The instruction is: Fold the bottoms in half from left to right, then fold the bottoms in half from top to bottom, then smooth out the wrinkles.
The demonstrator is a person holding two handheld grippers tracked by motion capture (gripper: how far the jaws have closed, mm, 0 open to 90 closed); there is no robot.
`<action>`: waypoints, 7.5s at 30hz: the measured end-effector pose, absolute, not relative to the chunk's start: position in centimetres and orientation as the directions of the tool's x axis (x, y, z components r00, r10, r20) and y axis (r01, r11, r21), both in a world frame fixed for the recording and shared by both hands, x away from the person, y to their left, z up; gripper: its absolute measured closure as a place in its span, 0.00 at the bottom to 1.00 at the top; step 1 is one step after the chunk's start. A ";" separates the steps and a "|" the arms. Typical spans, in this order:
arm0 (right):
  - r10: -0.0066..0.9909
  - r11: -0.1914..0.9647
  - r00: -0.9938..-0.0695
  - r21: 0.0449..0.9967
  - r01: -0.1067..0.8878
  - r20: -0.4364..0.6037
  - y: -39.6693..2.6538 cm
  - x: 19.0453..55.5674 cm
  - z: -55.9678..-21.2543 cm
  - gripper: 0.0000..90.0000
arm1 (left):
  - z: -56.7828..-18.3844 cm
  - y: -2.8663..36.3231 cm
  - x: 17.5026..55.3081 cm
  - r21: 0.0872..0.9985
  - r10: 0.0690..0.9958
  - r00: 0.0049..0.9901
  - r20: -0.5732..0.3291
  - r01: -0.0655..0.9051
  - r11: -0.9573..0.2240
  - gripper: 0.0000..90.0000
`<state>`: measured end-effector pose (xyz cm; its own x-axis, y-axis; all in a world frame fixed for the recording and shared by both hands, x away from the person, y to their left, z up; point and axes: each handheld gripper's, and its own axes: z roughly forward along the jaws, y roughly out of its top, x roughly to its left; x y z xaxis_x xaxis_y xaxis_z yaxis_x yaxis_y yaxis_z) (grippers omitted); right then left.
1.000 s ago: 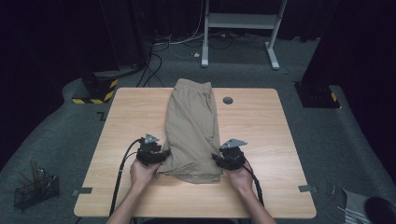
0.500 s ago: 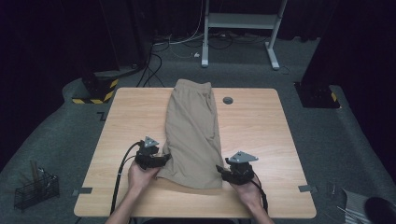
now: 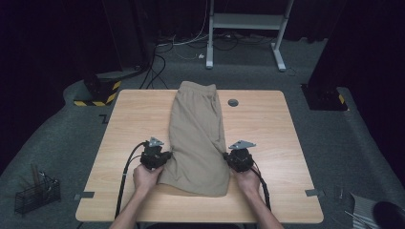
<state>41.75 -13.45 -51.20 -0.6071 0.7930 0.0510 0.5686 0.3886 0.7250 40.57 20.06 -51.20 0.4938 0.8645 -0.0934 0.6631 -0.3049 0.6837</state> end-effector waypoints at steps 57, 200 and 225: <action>0.831 0.348 -0.553 0.718 0.603 0.062 -14.8 43.8 -50.8 0.99 | -51.0 18.5 39.2 0.696 0.825 0.547 -0.144 0.649 -0.308 0.96; 0.817 0.421 -0.576 0.675 0.606 0.009 -14.9 37.3 -51.5 0.50 | -51.9 17.1 35.7 0.699 0.859 0.511 -0.019 0.621 -0.354 0.36; 0.841 0.322 -0.532 0.701 0.636 0.096 -15.8 42.4 -50.9 0.49 | -50.3 18.2 39.8 0.689 0.861 0.480 -0.168 0.682 -0.246 0.31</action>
<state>42.37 -15.82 -50.88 -0.5321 0.8412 0.0962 0.6363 0.3223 0.7008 39.84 18.16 -50.34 0.4803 0.8609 -0.1677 0.6819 -0.2462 0.6888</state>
